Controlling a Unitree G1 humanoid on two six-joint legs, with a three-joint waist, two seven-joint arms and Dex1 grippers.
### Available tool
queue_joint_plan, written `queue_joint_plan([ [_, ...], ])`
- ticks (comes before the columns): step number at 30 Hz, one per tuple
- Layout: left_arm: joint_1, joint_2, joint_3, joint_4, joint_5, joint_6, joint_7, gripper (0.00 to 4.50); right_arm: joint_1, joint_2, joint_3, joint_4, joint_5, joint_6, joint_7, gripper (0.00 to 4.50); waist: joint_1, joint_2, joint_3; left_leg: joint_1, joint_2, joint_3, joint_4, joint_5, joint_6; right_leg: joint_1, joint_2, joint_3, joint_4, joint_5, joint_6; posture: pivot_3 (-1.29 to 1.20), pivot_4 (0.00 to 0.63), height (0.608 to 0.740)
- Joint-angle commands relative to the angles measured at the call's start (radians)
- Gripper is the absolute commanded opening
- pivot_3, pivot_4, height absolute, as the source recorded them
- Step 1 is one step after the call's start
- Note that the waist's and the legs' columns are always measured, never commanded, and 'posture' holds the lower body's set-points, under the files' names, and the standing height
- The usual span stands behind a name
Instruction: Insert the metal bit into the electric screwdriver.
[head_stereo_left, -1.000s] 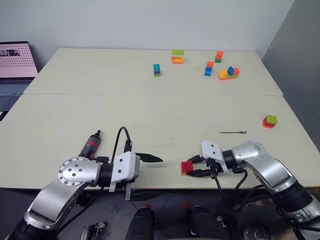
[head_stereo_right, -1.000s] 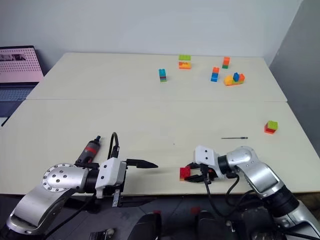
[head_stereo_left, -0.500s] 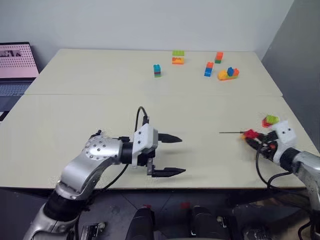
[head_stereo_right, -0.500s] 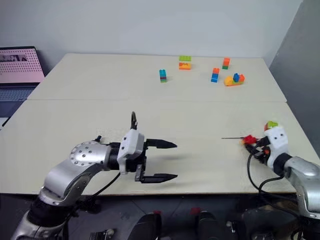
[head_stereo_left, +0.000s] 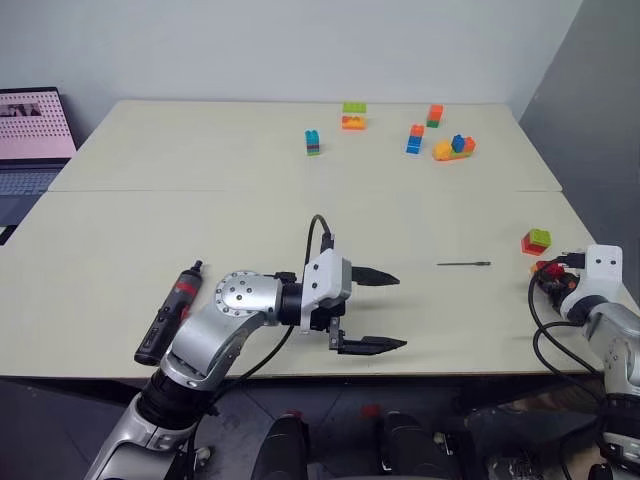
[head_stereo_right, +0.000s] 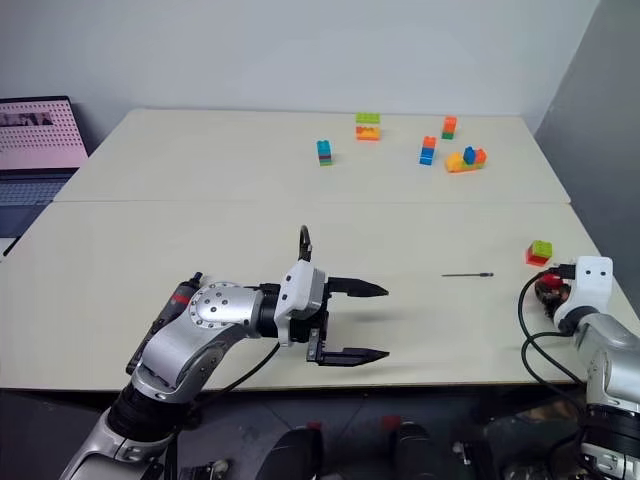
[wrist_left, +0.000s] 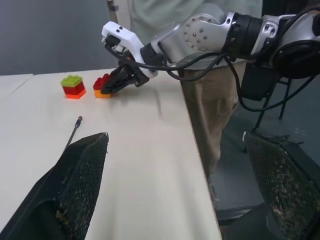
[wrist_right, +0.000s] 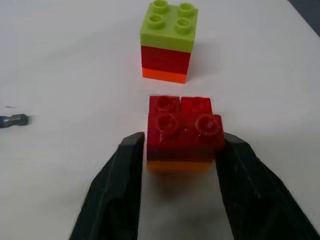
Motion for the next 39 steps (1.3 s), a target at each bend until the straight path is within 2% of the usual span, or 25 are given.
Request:
queue_joint_plan([
  [1,-0.013,0.026,0.031,-0.013,0.031,0.015,0.037,4.5,0.014,-0.012,-0.011,-0.049,0.006,-0.024,0.002,3.12,0.0,0.0,0.0,0.0,0.0,0.0,0.0,0.0,0.0,0.0,0.0,0.0,0.0,0.0,0.0,0.0,0.15,0.74],
  [5,-0.005,0.092,0.043,-0.022,0.091,0.073,0.095,4.5,0.045,-0.038,-0.018,-0.104,-0.004,-0.061,0.012,4.15,0.0,0.001,0.0,-0.001,0.0,0.0,-0.001,0.0,0.0,-0.001,0.0,0.0,0.0,0.002,0.005,0.0,0.15,0.74],
  [7,0.017,0.123,0.079,-0.042,0.085,0.15,0.141,4.5,0.068,-0.044,-0.059,-0.143,-0.003,-0.09,-0.002,4.48,0.0,0.001,0.0,-0.001,0.0,0.0,-0.001,0.0,0.0,-0.001,0.0,0.0,0.0,0.002,0.005,0.0,0.15,0.74],
  [14,0.044,0.133,0.245,-0.105,0.018,0.338,0.276,4.5,0.157,-0.094,-0.077,-0.303,0.03,-0.272,0.126,4.48,-0.003,0.001,0.0,-0.001,0.0,-0.001,-0.001,0.0,0.0,-0.001,0.0,-0.001,-0.001,0.001,0.003,0.0,0.15,0.74],
  [15,0.036,0.127,0.28,-0.121,0.037,0.385,0.343,4.5,0.152,-0.106,-0.063,-0.347,0.082,-0.278,0.194,4.48,-0.004,0.001,0.0,-0.001,0.0,-0.001,-0.001,0.0,0.0,-0.001,0.0,-0.001,-0.001,0.001,0.002,0.0,0.15,0.74],
  [18,0.037,0.194,0.368,-0.148,0.069,0.451,0.406,4.5,0.129,-0.175,0.032,-0.476,0.228,-0.231,0.411,4.48,-0.007,0.001,0.001,0.0,0.001,-0.001,-0.001,0.0,0.0,0.0,0.0,-0.001,0.0,0.001,0.002,0.0,0.15,0.74],
  [21,0.065,0.321,0.415,-0.177,0.138,0.555,0.465,4.5,0.078,-0.242,0.136,-0.527,0.303,-0.193,0.542,4.48,-0.012,0.0,0.001,0.001,0.002,-0.002,-0.001,0.0,0.0,-0.001,0.003,-0.001,0.001,0.0,0.001,0.0,0.15,0.74],
  [22,0.07,0.345,0.465,-0.169,0.113,0.623,0.463,4.5,0.044,-0.259,0.178,-0.536,0.334,-0.176,0.589,4.48,-0.011,0.0,0.001,0.001,0.003,-0.003,-0.002,0.0,0.0,-0.001,0.003,-0.002,0.0,0.0,0.0,0.0,0.15,0.74],
  [27,0.078,0.394,0.582,-0.1,0.065,0.776,0.452,4.5,-0.06,-0.315,0.334,-0.505,0.34,-0.181,0.752,4.48,0.002,-0.002,0.002,0.0,0.002,-0.003,-0.001,0.0,0.0,-0.001,0.001,-0.003,-0.002,0.0,0.0,0.0,0.15,0.74],
  [32,-0.026,0.459,0.575,0.031,0.043,0.886,0.438,4.5,-0.154,-0.308,0.413,-0.422,0.305,-0.213,0.819,4.48,0.015,-0.007,0.005,-0.002,0.001,-0.005,-0.001,0.0,0.0,-0.001,0.0,-0.005,-0.003,0.0,0.0,0.0,0.15,0.74],
  [36,-0.083,0.559,0.453,0.139,0.043,0.937,0.39,4.5,-0.192,-0.283,0.459,-0.385,0.287,-0.238,0.847,4.48,0.008,-0.008,0.005,-0.002,0.001,-0.004,-0.002,0.0,0.0,-0.002,0.0,-0.005,-0.002,0.0,0.0,0.0,0.15,0.74],
  [39,-0.153,0.568,0.396,0.229,0.044,0.966,0.382,4.5,-0.214,-0.265,0.485,-0.382,0.283,-0.24,0.863,4.48,0.006,-0.008,0.005,-0.002,0.001,-0.004,-0.002,0.0,0.0,-0.004,0.0,-0.005,-0.001,0.001,0.002,0.0,0.15,0.74],
])
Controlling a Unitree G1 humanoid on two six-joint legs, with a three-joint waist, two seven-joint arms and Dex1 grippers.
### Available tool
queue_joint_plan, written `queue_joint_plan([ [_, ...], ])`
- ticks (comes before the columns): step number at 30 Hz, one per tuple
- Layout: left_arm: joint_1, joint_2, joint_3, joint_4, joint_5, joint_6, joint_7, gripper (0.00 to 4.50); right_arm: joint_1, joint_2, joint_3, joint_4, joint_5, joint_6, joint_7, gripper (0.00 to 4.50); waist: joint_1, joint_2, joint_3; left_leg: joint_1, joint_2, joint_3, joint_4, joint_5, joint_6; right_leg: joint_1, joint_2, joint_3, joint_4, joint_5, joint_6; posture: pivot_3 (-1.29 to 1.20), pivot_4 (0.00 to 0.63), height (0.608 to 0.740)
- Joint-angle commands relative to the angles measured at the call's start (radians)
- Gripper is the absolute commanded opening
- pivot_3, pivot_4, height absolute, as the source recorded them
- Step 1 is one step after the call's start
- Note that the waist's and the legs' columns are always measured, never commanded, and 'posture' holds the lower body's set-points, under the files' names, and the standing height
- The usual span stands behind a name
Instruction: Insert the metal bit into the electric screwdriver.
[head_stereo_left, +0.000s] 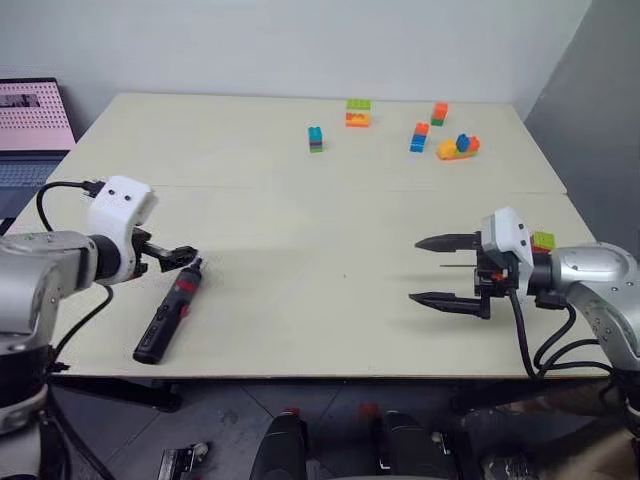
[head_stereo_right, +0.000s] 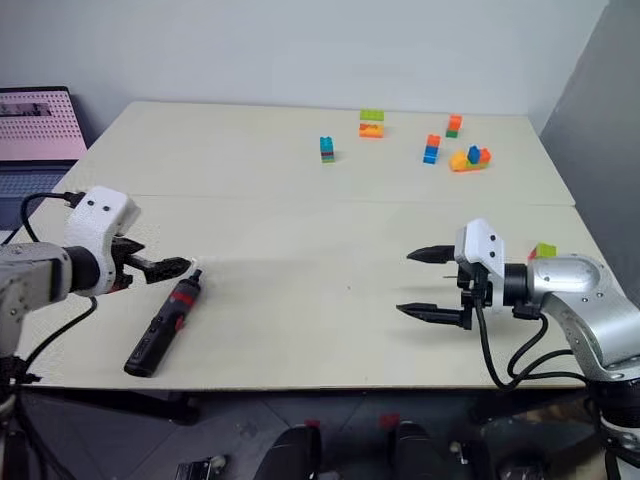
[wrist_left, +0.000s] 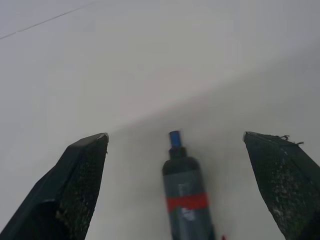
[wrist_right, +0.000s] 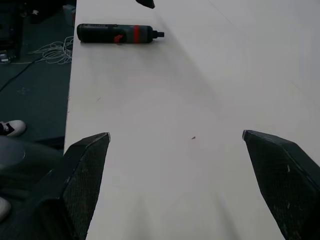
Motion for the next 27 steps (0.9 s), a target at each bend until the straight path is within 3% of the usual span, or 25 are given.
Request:
queue_joint_plan([
  [1,-0.087,0.014,-0.069,0.091,0.002,0.046,-0.013,4.5,-0.04,0.015,0.018,-0.013,0.004,-0.024,0.031,4.48,0.0,0.0,0.0,-0.001,0.0,0.0,0.0,0.0,0.0,-0.001,0.0,0.0,0.001,0.001,0.002,0.0,0.15,0.74],
  [11,-0.259,-0.015,-0.325,0.286,0.049,0.139,0.005,4.5,-0.096,0.022,0.067,-0.026,0.009,-0.017,0.103,4.48,-0.005,0.0,0.0,-0.005,0.0,0.0,0.001,0.0,0.0,-0.006,0.001,0.001,0.005,0.001,0.002,0.0,0.15,0.74],
  [27,-0.342,-0.103,-0.387,0.478,0.099,0.088,0.013,4.5,-0.082,0.027,0.075,-0.077,0.015,0.008,0.108,4.48,-0.006,0.0,0.0,-0.003,0.0,0.0,0.003,0.002,-0.003,-0.007,0.001,0.001,0.012,0.001,0.002,0.0,0.15,0.74],
])
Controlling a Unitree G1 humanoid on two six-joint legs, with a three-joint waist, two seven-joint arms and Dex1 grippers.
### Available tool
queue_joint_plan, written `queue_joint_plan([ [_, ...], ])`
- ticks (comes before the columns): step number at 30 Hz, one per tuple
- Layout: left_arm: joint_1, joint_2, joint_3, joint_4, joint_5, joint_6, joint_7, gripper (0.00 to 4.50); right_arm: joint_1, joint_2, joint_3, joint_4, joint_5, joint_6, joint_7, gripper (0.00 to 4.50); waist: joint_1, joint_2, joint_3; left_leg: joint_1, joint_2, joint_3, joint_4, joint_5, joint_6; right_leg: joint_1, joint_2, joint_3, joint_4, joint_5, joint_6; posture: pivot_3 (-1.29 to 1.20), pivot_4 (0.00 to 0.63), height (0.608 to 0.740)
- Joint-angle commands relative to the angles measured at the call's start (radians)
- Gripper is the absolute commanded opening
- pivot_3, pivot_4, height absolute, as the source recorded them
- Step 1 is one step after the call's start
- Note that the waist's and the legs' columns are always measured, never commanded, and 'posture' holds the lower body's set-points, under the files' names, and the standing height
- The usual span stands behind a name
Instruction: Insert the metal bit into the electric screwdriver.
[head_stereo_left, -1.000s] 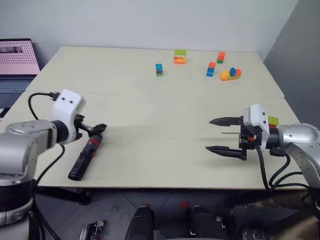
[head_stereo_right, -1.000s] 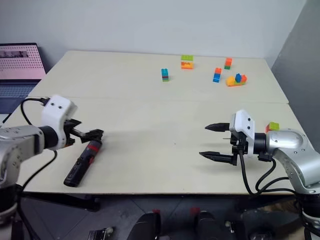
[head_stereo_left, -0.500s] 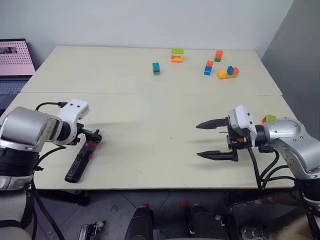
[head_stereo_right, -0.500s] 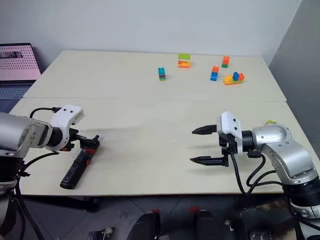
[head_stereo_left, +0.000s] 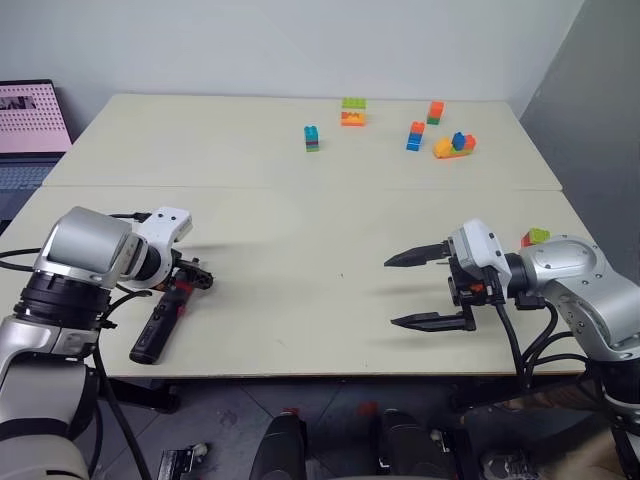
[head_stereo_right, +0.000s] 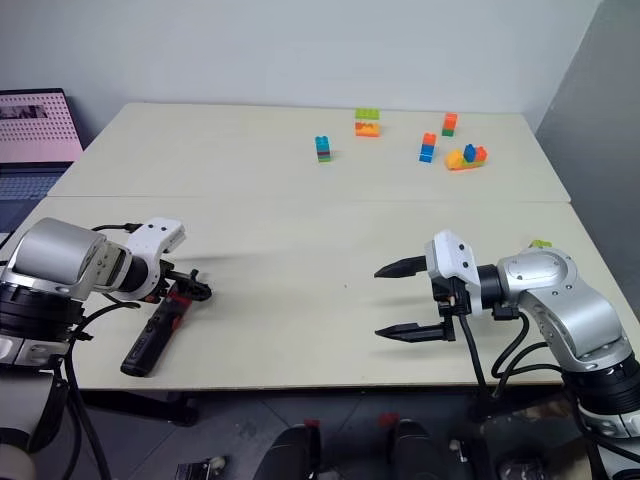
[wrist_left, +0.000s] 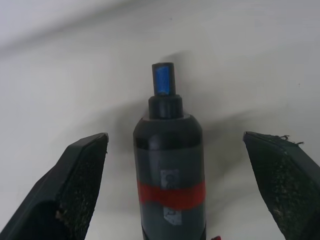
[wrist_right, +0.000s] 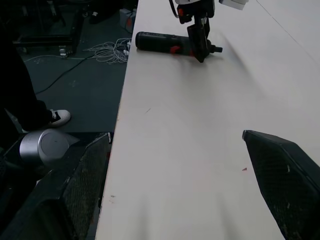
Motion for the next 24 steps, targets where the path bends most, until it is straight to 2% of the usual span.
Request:
queue_joint_plan([
  [1,-0.041,-0.009,-0.002,0.062,0.036,-0.045,0.002,4.5,-0.003,-0.002,-0.013,-0.046,0.016,0.008,-0.008,4.48,0.0,0.0,0.0,0.0,0.0,0.0,0.0,0.0,0.0,0.0,0.0,0.0,0.0,0.0,0.0,0.0,0.15,0.74],
  [4,-0.051,-0.023,-0.009,0.093,0.047,-0.061,-0.002,4.5,0.002,0.0,-0.013,-0.054,0.018,0.015,-0.014,4.48,0.001,0.0,0.0,0.0,0.0,0.0,0.0,0.0,0.0,0.0,0.0,0.0,0.0,0.0,0.0,0.0,0.15,0.74],
  [7,-0.042,-0.022,-0.026,0.096,0.053,-0.066,-0.021,4.03,0.004,-0.004,-0.016,-0.058,0.019,0.021,-0.017,4.5,0.001,0.0,0.0,0.0,0.0,0.0,0.0,0.0,0.0,0.0,0.0,0.0,0.0,0.0,0.0,0.0,0.15,0.74],
  [18,-0.016,-0.031,-0.029,0.072,0.047,-0.026,-0.044,1.68,0.013,-0.009,-0.028,-0.08,0.019,0.03,-0.03,4.5,-0.001,0.0,0.0,0.003,0.0,0.0,0.0,0.001,-0.001,0.001,0.0,0.001,0.004,0.0,0.0,0.0,0.15,0.74],
  [24,-0.003,-0.013,-0.01,0.027,0.039,-0.019,-0.052,1.63,0.025,-0.02,-0.04,-0.094,0.023,0.035,-0.039,4.5,-0.001,0.0,0.0,0.002,0.0,0.0,0.0,0.001,-0.001,0.0,0.0,0.001,0.003,0.0,0.0,0.0,0.15,0.74],
])
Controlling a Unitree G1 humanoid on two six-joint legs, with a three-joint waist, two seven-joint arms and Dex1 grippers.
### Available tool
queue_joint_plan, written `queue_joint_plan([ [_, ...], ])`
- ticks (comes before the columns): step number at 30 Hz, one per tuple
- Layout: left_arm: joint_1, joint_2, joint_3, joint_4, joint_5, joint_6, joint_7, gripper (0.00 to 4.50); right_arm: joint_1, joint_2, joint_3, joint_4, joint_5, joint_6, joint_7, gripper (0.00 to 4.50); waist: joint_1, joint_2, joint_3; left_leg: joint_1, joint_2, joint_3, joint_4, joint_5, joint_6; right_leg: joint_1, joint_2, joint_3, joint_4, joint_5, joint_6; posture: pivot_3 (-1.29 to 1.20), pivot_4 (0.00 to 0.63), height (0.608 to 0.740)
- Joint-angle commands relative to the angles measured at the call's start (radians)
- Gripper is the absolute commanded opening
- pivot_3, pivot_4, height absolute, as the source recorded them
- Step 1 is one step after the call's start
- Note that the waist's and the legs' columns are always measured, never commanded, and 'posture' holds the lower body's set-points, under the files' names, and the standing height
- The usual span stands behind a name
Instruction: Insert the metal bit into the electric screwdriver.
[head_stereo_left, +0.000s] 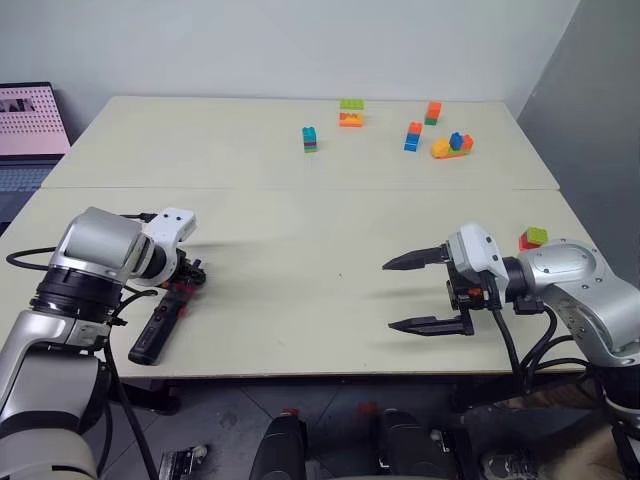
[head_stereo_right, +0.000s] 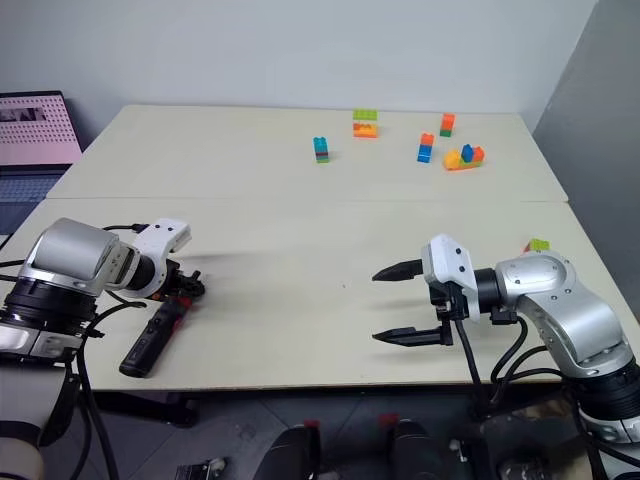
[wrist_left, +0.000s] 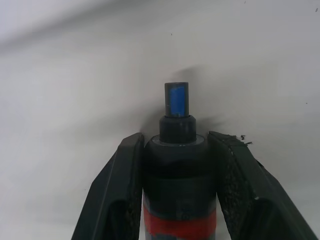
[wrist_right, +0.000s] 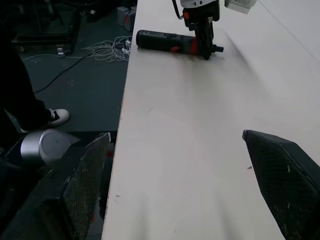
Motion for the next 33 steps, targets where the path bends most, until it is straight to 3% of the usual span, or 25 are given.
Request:
queue_joint_plan([
  [1,0.001,0.012,0.013,-0.069,-0.012,0.002,-0.018,1.63,0.012,-0.02,-0.044,-0.048,0.027,0.007,-0.008,4.5,0.0,0.0,0.0,0.0,0.0,0.0,0.0,0.0,0.0,0.0,0.0,0.0,0.0,0.0,0.0,0.0,0.15,0.74],
  [6,-0.014,-0.006,0.011,-0.237,-0.053,-0.047,-0.068,1.63,0.032,-0.046,-0.075,-0.075,0.044,0.026,-0.019,4.5,0.005,-0.003,0.002,-0.001,0.0,0.0,0.0,0.0,0.0,0.0,0.0,-0.001,0.0,0.0,0.0,0.0,0.15,0.74],
  [11,-0.115,-0.167,0.063,-0.418,-0.151,-0.153,-0.124,1.63,0.09,-0.094,-0.188,-0.131,0.094,0.087,-0.077,4.5,0.029,-0.006,0.003,-0.004,-0.001,-0.001,0.002,0.0,-0.001,0.0,-0.001,-0.002,-0.001,0.0,0.0,0.0,0.15,0.74],
  [14,-0.153,-0.264,0.096,-0.417,-0.188,-0.178,-0.113,1.63,0.125,-0.112,-0.254,-0.156,0.117,0.12,-0.116,4.5,0.027,-0.006,0.003,-0.004,-0.001,-0.001,0.003,0.0,-0.001,0.0,-0.001,-0.001,-0.002,0.0,0.0,0.0,0.15,0.74],
  [19,-0.192,-0.489,0.155,-0.343,-0.171,-0.456,-0.039,1.63,0.127,-0.099,-0.356,-0.19,0.203,0.188,-0.215,4.5,0.023,-0.006,0.004,-0.003,-0.001,-0.001,0.002,0.0,-0.001,0.0,-0.001,-0.001,0.0,0.0,0.0,0.0,0.15,0.74],
  [21,-0.173,-0.591,0.18,-0.305,-0.156,-0.588,0.01,1.63,0.109,-0.084,-0.377,-0.198,0.244,0.214,-0.26,4.5,0.024,-0.006,0.004,-0.003,-0.001,-0.001,0.003,0.001,-0.001,0.0,-0.001,-0.001,-0.001,0.0,0.0,0.0,0.15,0.74],
  [26,-0.059,-0.71,0.145,-0.28,-0.092,-0.887,0.026,1.63,0.104,-0.1,-0.393,-0.194,0.257,0.225,-0.294,4.5,0.02,-0.005,0.003,-0.002,-0.001,0.001,0.002,0.0,-0.001,0.0,-0.001,0.002,-0.001,0.001,0.0,0.0,0.15,0.74],
  [33,0.166,-0.751,0.098,-0.299,-0.007,-1.089,0.043,1.63,0.098,-0.112,-0.38,-0.196,0.252,0.222,-0.309,4.5,0.022,-0.005,0.003,-0.001,-0.001,0.003,0.001,0.0,-0.001,0.0,-0.001,0.003,-0.001,0.001,0.001,0.0,0.15,0.74],
])
